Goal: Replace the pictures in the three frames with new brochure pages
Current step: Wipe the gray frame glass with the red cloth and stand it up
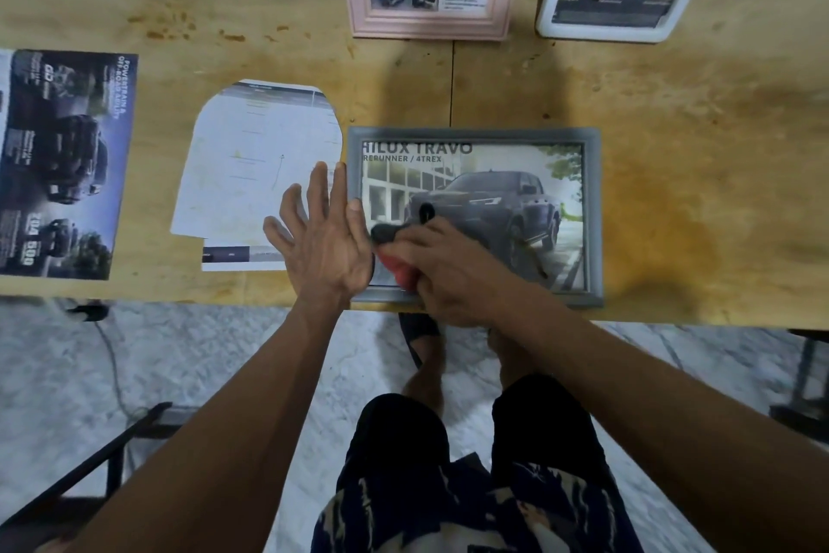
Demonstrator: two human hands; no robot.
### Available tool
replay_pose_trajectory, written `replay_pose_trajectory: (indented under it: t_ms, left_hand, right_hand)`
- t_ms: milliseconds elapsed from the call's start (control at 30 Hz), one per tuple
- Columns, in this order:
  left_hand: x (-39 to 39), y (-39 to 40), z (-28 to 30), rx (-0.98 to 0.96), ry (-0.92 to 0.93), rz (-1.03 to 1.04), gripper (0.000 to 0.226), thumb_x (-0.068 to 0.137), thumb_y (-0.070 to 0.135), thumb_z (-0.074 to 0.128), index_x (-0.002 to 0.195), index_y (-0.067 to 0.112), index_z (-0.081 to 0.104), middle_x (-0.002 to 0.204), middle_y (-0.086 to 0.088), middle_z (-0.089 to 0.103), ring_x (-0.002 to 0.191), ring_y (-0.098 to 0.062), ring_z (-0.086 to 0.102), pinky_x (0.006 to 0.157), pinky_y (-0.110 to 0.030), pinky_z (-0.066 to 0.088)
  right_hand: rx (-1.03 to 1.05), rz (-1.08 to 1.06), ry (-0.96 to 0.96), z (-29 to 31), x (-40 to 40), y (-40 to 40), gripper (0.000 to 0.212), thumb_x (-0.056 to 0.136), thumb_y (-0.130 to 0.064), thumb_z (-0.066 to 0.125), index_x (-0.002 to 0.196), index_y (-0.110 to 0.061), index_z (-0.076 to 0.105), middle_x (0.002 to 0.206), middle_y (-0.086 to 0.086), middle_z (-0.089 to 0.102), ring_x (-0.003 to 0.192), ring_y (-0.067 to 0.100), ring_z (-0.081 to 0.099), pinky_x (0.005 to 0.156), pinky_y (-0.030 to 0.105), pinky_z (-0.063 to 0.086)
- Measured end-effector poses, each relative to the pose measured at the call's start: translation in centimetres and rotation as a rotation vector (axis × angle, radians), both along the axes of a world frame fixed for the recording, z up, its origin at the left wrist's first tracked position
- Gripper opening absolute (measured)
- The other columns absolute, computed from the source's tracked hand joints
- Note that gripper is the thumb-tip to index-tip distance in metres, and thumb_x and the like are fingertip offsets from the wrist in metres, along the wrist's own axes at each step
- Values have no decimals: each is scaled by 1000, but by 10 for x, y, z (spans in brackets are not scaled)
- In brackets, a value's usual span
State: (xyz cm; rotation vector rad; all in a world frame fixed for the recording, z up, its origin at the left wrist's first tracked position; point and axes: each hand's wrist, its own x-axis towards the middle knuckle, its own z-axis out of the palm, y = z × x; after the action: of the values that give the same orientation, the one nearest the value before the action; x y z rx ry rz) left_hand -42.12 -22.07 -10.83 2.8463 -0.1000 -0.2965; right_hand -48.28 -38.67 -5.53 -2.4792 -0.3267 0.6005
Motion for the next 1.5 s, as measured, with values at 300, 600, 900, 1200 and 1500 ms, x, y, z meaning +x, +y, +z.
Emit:
replay_pose_trajectory:
  t_ms: [300, 600, 900, 1200, 1500]
  left_hand:
    - [2, -3, 5, -3, -10, -3, 50, 106, 44, 18, 156, 36, 20, 163, 10, 18, 146, -29, 15, 111, -65, 16]
    - [1, -4, 2, -2, -34, -7, 50, 106, 45, 17, 155, 36, 21, 163, 10, 18, 146, -30, 18, 111, -65, 17]
    - [0, -4, 3, -6, -33, -12, 49, 107, 44, 18, 155, 36, 22, 162, 9, 19, 144, -30, 20, 109, -63, 19]
    - [1, -3, 4, -9, -35, -12, 49, 106, 44, 18, 155, 37, 22, 162, 10, 19, 145, -31, 19, 110, -64, 18]
    - [-1, -3, 2, -23, -23, -11, 49, 106, 44, 17, 155, 37, 23, 163, 9, 18, 145, -31, 17, 111, -64, 16]
  right_hand:
    - [158, -274, 263, 26, 24, -60, 39, 86, -18, 48, 120, -32, 62, 117, 1, 62, 107, 22, 54, 88, 34, 44]
    - [-145, -254, -43, -7, 36, -61, 61, 87, -27, 38, 147, -18, 39, 153, 5, 38, 140, 28, 27, 116, 45, 24]
    - [-11, -136, -71, -8, -48, -40, 35, 92, -26, 50, 125, -19, 57, 130, -2, 56, 124, 23, 41, 105, 43, 40]
    - [52, -392, -172, 20, 21, -108, 35, 92, -7, 55, 127, -8, 61, 120, 10, 64, 107, 22, 54, 87, 17, 31]
    - [-31, -270, -262, -21, -29, -83, 42, 90, -6, 49, 131, -10, 58, 130, 10, 61, 122, 30, 47, 110, 42, 31]
